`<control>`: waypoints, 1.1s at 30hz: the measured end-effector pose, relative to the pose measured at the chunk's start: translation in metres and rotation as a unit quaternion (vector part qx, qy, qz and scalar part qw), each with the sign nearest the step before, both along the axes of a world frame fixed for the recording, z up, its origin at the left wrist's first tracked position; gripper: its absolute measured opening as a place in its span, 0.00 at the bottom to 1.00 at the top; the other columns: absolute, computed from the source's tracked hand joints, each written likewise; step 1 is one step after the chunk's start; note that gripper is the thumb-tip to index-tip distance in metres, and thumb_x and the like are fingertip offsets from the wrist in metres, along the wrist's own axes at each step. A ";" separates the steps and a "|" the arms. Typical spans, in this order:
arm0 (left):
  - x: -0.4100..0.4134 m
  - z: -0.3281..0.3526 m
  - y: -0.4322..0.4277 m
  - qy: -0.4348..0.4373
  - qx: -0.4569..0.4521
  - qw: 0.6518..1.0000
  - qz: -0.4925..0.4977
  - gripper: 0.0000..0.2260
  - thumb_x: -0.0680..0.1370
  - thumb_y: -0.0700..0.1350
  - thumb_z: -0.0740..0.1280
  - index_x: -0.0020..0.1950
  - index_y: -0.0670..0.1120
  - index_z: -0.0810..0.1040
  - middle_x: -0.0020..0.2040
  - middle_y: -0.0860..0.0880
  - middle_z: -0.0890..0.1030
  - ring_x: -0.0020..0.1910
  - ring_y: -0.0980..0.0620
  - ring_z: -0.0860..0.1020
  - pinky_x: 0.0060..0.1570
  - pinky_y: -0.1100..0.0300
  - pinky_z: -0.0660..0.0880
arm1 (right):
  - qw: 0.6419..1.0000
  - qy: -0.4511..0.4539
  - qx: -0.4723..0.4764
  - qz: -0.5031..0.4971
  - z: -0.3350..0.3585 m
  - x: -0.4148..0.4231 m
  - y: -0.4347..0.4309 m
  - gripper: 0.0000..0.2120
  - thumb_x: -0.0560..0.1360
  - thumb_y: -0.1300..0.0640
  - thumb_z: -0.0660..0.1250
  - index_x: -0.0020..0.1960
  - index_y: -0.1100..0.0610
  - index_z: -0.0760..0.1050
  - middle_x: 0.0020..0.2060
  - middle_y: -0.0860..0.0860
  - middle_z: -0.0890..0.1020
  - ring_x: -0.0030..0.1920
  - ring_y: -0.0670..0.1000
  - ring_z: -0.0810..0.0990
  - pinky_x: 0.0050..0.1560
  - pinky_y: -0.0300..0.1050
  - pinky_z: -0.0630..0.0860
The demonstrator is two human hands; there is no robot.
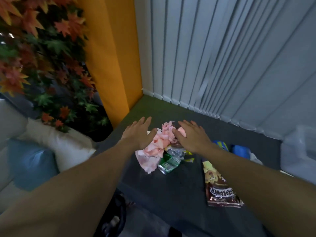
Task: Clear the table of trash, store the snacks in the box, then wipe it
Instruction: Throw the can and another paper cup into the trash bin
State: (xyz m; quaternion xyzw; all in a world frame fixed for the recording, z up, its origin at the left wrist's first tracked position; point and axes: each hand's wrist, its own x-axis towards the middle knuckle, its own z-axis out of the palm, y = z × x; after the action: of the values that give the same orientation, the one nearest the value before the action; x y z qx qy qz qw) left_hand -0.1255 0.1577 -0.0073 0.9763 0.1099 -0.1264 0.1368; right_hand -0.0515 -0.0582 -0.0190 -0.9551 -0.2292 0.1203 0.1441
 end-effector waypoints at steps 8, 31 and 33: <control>0.022 -0.025 -0.052 0.015 -0.026 0.999 -0.028 0.28 0.82 0.61 0.56 0.78 0.48 0.62 0.74 0.43 0.67 0.70 0.40 0.70 0.65 0.44 0.71 | 0.999 0.010 -0.009 -0.030 -0.025 0.024 -0.059 0.27 0.81 0.38 0.55 0.76 0.51 0.65 0.76 0.52 0.66 0.77 0.57 0.59 0.74 0.59 0.60; 0.000 -0.136 -0.071 0.108 -0.064 0.992 -0.015 0.28 0.75 0.53 0.71 0.74 0.49 0.71 0.71 0.47 0.72 0.68 0.42 0.72 0.65 0.48 0.73 | 0.998 0.046 -0.029 0.043 -0.139 0.091 -0.058 0.23 0.76 0.64 0.65 0.71 0.63 0.69 0.71 0.55 0.70 0.68 0.60 0.70 0.64 0.54 0.72; 0.000 -0.133 -0.067 0.100 -0.074 0.992 -0.014 0.25 0.75 0.52 0.71 0.72 0.50 0.75 0.68 0.47 0.76 0.66 0.42 0.74 0.62 0.49 0.74 | 0.999 0.012 -0.021 0.033 -0.136 0.093 -0.057 0.18 0.76 0.64 0.65 0.66 0.65 0.73 0.65 0.57 0.74 0.62 0.61 0.74 0.59 0.51 0.73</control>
State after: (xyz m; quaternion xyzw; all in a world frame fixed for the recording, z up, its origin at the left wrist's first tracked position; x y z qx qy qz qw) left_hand -0.1259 0.0903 -0.1399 0.9473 0.0996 -0.2334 0.1955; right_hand 0.0418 -0.1154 -0.1547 -0.9483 -0.2561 0.1411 0.1230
